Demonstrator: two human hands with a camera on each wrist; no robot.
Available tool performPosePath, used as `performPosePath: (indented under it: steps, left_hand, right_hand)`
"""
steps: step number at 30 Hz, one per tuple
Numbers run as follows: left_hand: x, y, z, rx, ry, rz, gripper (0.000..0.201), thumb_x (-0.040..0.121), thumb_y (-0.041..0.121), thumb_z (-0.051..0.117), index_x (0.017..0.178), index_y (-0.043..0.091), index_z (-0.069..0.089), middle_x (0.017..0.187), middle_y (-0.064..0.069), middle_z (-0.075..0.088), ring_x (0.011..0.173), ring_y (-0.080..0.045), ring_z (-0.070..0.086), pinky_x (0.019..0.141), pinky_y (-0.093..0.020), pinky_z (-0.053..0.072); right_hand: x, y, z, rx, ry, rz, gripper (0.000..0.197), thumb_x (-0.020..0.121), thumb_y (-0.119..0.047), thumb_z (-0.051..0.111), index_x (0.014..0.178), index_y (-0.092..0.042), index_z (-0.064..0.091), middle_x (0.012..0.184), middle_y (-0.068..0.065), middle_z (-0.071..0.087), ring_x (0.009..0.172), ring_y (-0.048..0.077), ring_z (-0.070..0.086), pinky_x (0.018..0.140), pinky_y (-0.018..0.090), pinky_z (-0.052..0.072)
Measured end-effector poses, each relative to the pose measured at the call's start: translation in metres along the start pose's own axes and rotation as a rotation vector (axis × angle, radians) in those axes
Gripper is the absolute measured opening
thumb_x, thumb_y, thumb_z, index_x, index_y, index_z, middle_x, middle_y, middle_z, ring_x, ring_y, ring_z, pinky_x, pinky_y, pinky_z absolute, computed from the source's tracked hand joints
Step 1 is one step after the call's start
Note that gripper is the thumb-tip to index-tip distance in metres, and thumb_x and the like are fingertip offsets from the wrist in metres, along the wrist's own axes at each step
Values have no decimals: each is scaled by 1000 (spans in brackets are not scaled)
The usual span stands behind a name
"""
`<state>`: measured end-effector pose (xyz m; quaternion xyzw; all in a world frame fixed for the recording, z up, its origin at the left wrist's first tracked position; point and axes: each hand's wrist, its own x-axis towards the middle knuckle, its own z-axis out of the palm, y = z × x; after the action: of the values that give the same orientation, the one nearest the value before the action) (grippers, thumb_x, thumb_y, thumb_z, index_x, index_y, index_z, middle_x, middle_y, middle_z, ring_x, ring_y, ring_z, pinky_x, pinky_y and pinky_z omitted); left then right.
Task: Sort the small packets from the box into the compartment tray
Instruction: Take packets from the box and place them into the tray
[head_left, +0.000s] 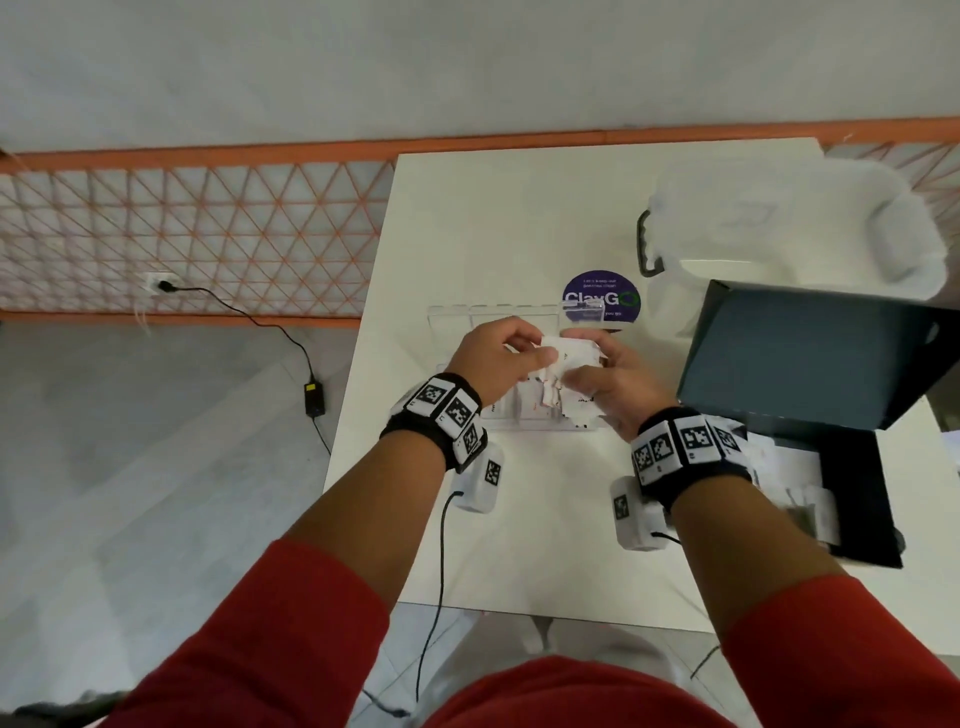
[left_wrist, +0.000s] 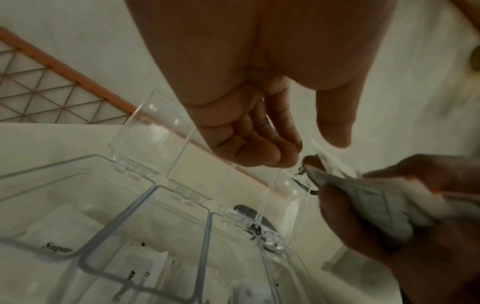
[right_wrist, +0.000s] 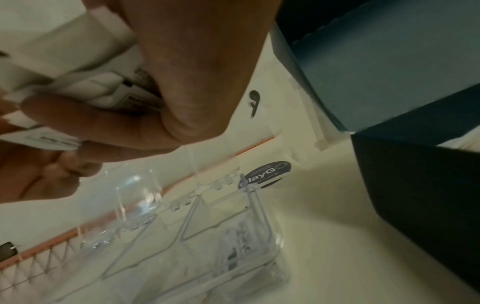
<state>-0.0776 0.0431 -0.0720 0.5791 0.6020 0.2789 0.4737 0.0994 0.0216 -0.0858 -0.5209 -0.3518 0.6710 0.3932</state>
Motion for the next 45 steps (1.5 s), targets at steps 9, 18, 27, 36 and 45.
performPosePath:
  steps: [9, 18, 27, 36, 45]
  left_hand:
    - [-13, -4, -24, -220, 49, -74, 21, 81, 0, 68, 91, 16, 59, 90, -11, 68, 67, -20, 69, 61, -30, 59]
    - [-20, -6, -39, -266, 81, -118, 29, 84, -4, 56, 99, 20, 65, 100, -5, 62, 84, -21, 68, 69, -35, 60]
    - [-8, -39, -75, 309, 160, -126, 16, 78, 15, 76, 93, 18, 70, 89, 1, 69, 81, -10, 61, 66, -12, 42]
    - [6, -54, -54, 581, 30, -174, 9, 83, 13, 69, 89, 20, 72, 99, -1, 70, 95, -19, 64, 82, -28, 51]
    - [-4, -63, -53, 838, -86, -72, 27, 92, 12, 47, 111, 18, 66, 114, -5, 65, 103, -26, 61, 89, -35, 50]
  right_hand:
    - [-7, 4, 10, -3, 43, -4, 37, 76, 14, 63, 93, -18, 68, 69, 4, 70, 58, 17, 62, 54, 25, 48]
    - [-10, 3, 22, -18, 20, 20, 35, 68, -1, 65, 99, -19, 68, 96, 7, 77, 74, 24, 55, 60, 31, 37]
    - [-9, 11, 14, -36, 26, 10, 34, 83, 13, 56, 100, -15, 66, 96, 4, 77, 68, 15, 67, 53, 25, 50]
    - [-3, 14, 17, -69, 28, 25, 32, 84, 11, 59, 98, -18, 66, 94, 1, 77, 73, 18, 66, 59, 31, 48]
    - [-1, 15, 14, -37, 34, 34, 35, 84, 13, 57, 98, -18, 66, 95, 2, 77, 76, 19, 65, 61, 29, 48]
